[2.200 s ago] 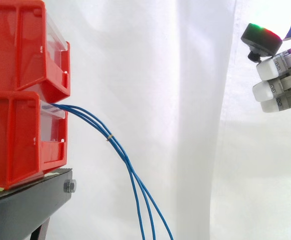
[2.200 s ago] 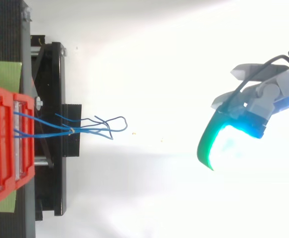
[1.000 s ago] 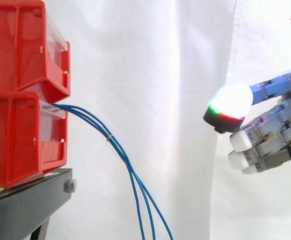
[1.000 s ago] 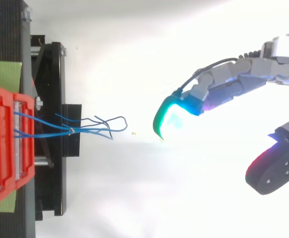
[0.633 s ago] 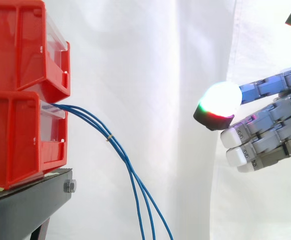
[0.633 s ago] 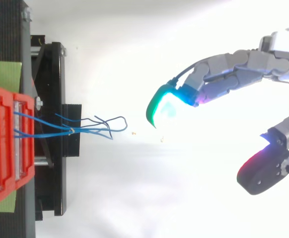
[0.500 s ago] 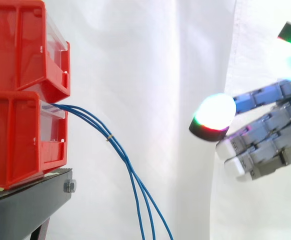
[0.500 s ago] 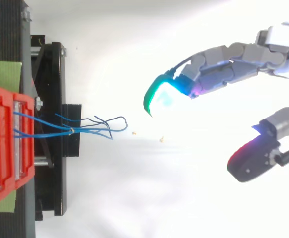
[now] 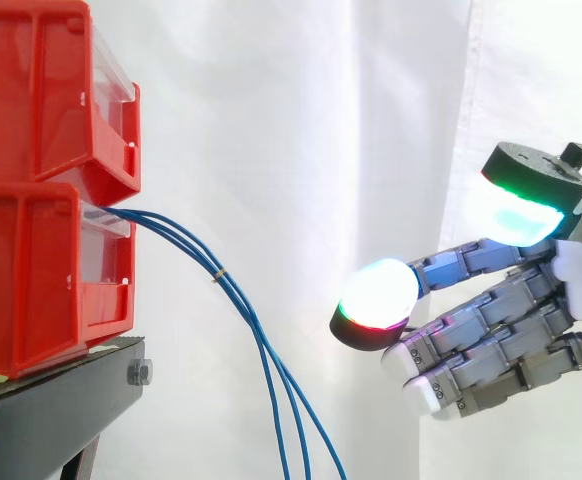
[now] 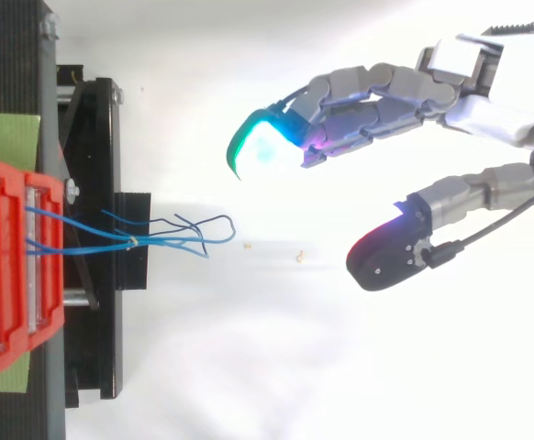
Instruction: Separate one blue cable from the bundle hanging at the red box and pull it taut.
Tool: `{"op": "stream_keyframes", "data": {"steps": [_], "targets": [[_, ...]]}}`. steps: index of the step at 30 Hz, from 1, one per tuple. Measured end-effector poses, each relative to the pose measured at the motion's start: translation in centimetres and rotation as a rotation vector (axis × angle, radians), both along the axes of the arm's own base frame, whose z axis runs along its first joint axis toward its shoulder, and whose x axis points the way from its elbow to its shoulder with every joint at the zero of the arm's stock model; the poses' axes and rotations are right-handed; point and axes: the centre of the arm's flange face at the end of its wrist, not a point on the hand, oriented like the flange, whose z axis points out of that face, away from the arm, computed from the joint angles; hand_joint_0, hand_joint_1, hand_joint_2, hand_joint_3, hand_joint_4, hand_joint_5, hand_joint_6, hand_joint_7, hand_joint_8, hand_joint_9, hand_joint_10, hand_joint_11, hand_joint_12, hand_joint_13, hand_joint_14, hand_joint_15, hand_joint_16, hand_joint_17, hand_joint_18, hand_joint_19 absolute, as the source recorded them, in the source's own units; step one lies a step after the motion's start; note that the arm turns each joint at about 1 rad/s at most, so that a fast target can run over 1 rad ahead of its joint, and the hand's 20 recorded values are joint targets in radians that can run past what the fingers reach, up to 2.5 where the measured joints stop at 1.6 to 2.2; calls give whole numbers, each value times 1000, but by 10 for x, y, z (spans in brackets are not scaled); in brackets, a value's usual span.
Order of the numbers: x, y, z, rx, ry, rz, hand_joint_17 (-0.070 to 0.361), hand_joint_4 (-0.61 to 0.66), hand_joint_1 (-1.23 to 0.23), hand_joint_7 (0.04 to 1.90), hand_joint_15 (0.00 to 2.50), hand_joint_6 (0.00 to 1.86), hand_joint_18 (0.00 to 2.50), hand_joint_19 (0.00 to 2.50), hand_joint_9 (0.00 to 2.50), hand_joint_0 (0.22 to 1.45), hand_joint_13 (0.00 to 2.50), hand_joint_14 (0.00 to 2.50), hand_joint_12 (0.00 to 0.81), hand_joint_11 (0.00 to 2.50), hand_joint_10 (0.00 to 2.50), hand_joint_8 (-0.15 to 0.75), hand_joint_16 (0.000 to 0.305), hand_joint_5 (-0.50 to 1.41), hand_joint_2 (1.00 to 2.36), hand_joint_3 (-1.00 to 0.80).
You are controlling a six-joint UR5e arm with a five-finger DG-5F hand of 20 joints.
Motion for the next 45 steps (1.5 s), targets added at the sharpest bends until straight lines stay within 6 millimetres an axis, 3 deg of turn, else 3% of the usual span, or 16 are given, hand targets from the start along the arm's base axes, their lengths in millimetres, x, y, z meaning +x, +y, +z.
{"op": "stream_keyframes", "data": {"steps": [9, 23, 34, 45], "targets": [[10, 2, -11, -27, -16, -22, 69, 287, -784, 792, 31, 502, 548, 60, 569, 572, 550, 0, 289, 83, 0, 345, 31, -217, 1002, -477], [52, 5, -34, -19, -25, -8, 65, 290, -759, 808, 38, 502, 565, 76, 610, 572, 576, 0, 285, 128, 2, 343, 29, -213, 1002, -466], [65, 13, -55, 1, -49, 22, 66, 300, -745, 817, 54, 502, 572, 84, 641, 570, 589, 2, 284, 159, 4, 348, 29, -206, 1003, -456], [69, 19, -60, 15, -64, 43, 65, 314, -737, 829, 72, 503, 583, 90, 684, 572, 609, 2, 279, 199, 5, 353, 29, -198, 1004, -450]]}}
